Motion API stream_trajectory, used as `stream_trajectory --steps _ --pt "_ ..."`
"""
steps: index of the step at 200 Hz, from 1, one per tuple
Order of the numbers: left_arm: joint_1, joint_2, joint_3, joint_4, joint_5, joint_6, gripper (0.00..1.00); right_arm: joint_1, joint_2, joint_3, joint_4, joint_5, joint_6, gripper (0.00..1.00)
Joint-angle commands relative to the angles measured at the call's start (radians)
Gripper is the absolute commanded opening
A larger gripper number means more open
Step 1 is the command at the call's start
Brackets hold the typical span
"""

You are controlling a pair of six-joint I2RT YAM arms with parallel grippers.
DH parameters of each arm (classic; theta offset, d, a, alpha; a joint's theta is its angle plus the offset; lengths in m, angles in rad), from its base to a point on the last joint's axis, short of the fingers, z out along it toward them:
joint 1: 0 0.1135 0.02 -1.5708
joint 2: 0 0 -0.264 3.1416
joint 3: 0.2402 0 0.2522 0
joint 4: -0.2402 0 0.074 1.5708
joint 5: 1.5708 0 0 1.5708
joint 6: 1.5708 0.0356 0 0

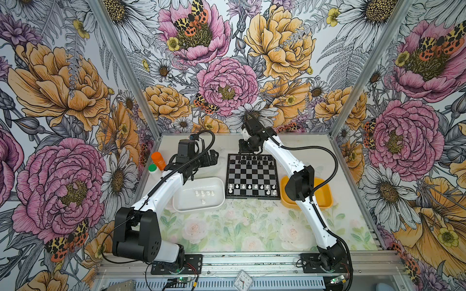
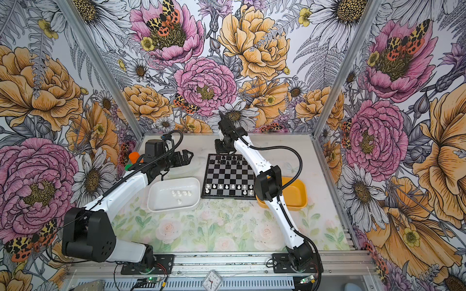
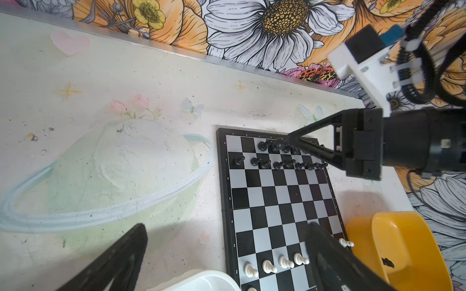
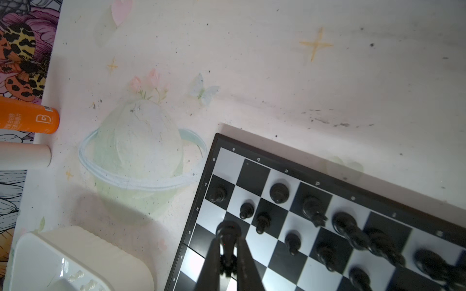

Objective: Set up the chess pieces on the board

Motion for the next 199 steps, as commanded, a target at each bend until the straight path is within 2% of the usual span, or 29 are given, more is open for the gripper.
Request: stream_trajectory --steps 1,86,199 --pt "0.012 0.002 0.035 0.021 0.044 0.012 0.99 0.016 0.041 0.030 0.090 0.003 -0.016 0.11" --pt "0.036 -0.003 0.037 0.010 0.042 0.007 0.99 0.019 0.118 0.032 0.244 0.025 0.010 0.14" --pt "0.058 0.019 0.049 0.006 0.056 0.011 0.99 0.029 0.149 0.016 0.251 0.011 0.012 0.15"
